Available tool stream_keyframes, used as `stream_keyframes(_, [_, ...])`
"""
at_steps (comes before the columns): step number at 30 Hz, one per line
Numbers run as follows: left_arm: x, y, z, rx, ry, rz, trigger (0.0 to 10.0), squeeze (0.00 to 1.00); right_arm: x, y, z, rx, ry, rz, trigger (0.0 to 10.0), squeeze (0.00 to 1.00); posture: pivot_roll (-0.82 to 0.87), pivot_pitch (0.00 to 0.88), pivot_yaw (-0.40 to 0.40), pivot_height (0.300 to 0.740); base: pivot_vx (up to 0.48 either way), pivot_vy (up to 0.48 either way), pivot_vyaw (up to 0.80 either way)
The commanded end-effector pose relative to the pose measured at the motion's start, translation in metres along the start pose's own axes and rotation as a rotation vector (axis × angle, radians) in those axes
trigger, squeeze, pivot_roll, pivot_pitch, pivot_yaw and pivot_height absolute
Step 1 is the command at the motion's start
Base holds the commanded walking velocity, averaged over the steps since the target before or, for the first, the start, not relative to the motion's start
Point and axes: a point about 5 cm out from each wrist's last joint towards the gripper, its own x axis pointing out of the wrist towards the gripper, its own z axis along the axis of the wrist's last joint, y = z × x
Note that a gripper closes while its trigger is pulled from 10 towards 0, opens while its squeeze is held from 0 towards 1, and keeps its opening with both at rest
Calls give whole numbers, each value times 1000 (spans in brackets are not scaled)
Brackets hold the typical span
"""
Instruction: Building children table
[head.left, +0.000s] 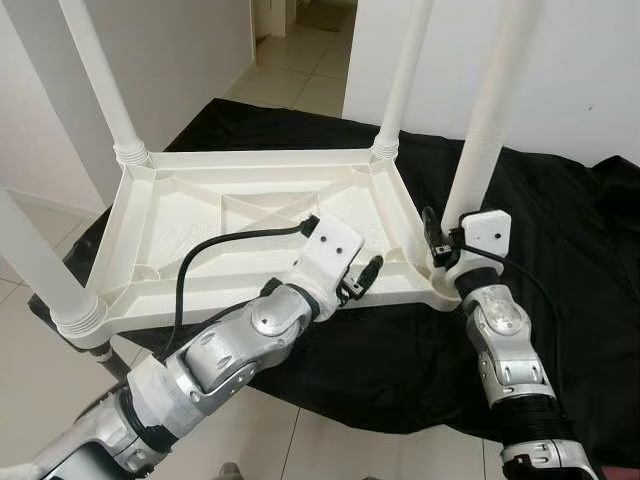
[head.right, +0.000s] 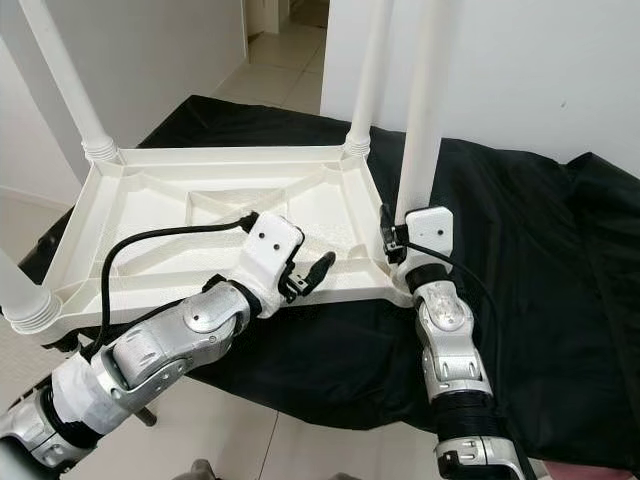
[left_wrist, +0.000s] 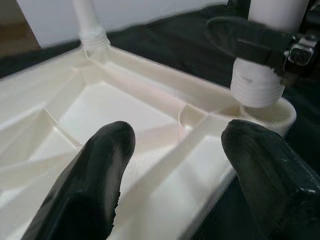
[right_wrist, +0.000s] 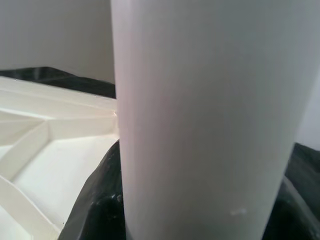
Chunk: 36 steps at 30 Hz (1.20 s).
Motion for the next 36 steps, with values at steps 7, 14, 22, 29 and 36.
stream_keyframes(7, [-7,-27,-2,-6,83,-552,10000,0,-11,-7,-17,-1,41,-25,10000,0,-24,0,-39,740,0,0,0])
stream_keyframes(14, [-8,-27,-3,-6,97,-559,10000,0,-14,-5,-22,4,50,-17,10000,0,-23,0,-35,740,0,0,0])
stream_keyframes(22, [-9,-27,-1,-3,115,-558,10000,0,-21,2,-30,32,55,32,10000,0,-20,0,-35,740,0,0,0])
stream_keyframes(29, [-9,-27,0,-1,117,-561,10000,0,-28,-1,-44,105,114,37,10000,0,-24,0,-32,740,0,0,0])
stream_keyframes(36, [-9,-27,1,-1,118,-563,10000,0,-29,-1,-57,182,197,35,10000,0,-24,0,-32,740,0,0,0])
